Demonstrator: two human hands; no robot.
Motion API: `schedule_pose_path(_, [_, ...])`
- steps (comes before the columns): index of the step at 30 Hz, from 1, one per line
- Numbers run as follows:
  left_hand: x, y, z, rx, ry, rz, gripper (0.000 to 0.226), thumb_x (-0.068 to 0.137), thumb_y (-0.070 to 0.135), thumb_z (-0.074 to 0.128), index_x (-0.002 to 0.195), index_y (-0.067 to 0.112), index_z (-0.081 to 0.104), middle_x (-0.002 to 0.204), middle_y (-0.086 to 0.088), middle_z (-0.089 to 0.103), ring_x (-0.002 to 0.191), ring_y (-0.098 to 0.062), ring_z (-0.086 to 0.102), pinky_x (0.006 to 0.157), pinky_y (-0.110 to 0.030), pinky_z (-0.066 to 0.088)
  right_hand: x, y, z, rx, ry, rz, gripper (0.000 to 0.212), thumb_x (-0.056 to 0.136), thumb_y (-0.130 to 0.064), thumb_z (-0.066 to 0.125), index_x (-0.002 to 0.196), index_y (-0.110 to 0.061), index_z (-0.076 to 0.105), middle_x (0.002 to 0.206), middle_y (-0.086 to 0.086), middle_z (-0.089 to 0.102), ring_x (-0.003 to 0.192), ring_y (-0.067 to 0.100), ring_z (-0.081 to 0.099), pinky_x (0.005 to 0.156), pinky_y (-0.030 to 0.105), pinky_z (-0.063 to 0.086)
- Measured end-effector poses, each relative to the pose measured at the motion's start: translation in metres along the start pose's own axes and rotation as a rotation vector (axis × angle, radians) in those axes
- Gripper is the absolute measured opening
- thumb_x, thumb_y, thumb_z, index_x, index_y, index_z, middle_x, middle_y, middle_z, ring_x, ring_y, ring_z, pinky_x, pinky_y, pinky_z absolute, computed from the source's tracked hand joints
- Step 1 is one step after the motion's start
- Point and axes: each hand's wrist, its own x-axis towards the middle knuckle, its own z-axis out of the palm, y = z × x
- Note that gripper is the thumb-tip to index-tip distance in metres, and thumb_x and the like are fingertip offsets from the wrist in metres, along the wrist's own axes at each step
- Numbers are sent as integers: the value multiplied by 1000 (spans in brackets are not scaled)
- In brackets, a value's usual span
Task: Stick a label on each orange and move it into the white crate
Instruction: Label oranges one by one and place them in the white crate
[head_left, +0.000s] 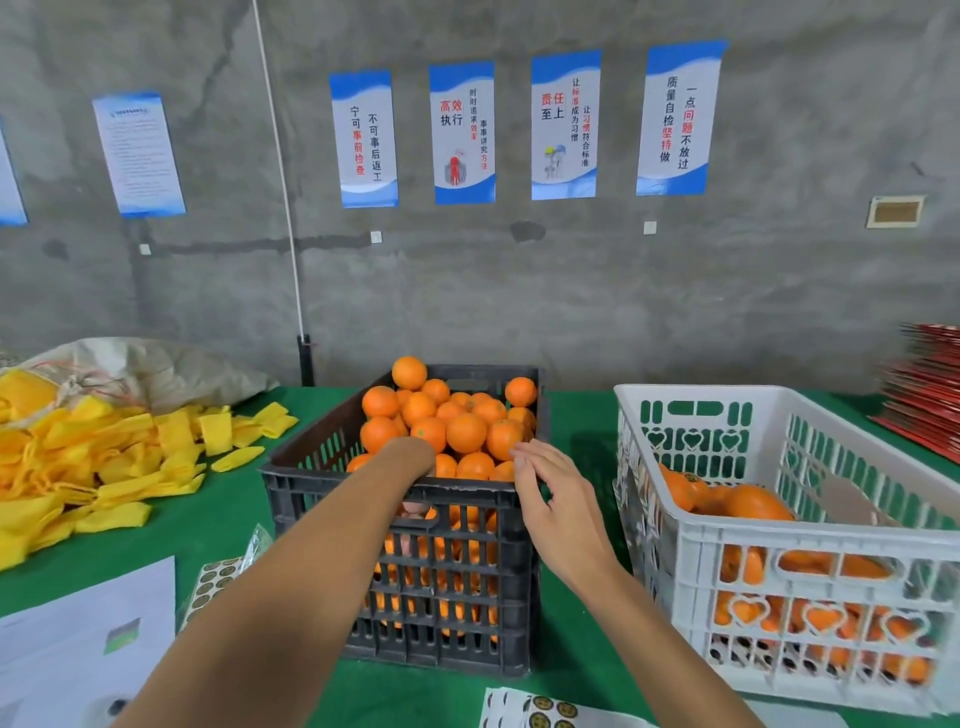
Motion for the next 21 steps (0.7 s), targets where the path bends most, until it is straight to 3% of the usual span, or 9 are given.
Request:
schedule_pose_path(4, [-12,-6,-6,122,-179,57,51,105,33,52,151,12,45,152,-12,45,138,-29,46,109,-38,40,0,-4,-5,16,-17,20,38,108,-36,48,136,-19,66,141,-7,60,137,4,46,119,35,38])
schedule_pose_path(6, [-20,-3,-9,57,-135,150,48,99,42,62,135,11,54,140,-14,53,127,-31,55,95,-38,47,1,-6,-8,6,-34,46,43,106,-46,47,140,-23,62,145,-8,58,138,5,45,118,39,40])
schedule_pose_path(8, [-25,1,-7,-200,174,306,54,87,51,73,122,13,58,132,-12,55,117,-29,59,85,-37,50,1,-7,-12,-4,-43,70,56,101,-64,44,146,-31,54,148,-12,54,138,4,44,115,40,43])
schedule_pose_path(10, [-46,8,0,-536,502,530,68,81,56,76,134,19,57,132,-1,49,117,-18,55,93,-35,51,-1,-9,-19,30,-26,80,73,92,-81,42,151,-39,43,151,-18,48,138,-1,42,113,36,43])
schedule_pose_path(12, [-74,19,16,-749,707,812,67,81,54,78,138,27,55,129,9,45,116,-5,52,95,-25,53,-3,-13,-25,95,9,66,80,86,-87,44,153,-45,34,152,-20,45,138,-2,42,111,34,43])
schedule_pose_path(14, [-96,32,44,-778,838,1024,68,82,43,83,141,24,55,134,6,45,124,-5,51,97,-17,50,-10,-17,-32,188,43,39,78,86,-84,50,152,-46,34,149,-19,47,134,1,49,107,32,47])
schedule_pose_path(16, [-110,43,78,-793,883,1103,71,81,29,84,143,11,54,139,-4,45,132,-12,50,104,-24,48,-24,-13,-39,180,95,-37,64,92,-71,56,147,-41,44,142,-21,53,130,4,54,105,26,47])
schedule_pose_path(18, [-118,48,113,-764,852,1123,73,81,23,84,142,1,53,142,-11,47,136,-21,49,111,-34,46,-50,1,-44,78,134,-104,47,99,-54,59,142,-35,53,135,-18,58,127,5,56,105,20,44])
schedule_pose_path(21, [-127,49,166,-677,688,1129,73,83,24,84,143,-2,52,144,-12,50,138,-21,49,114,-38,43,-96,31,-41,11,88,-31,38,104,-36,60,140,-26,57,131,-12,62,125,5,56,106,26,45])
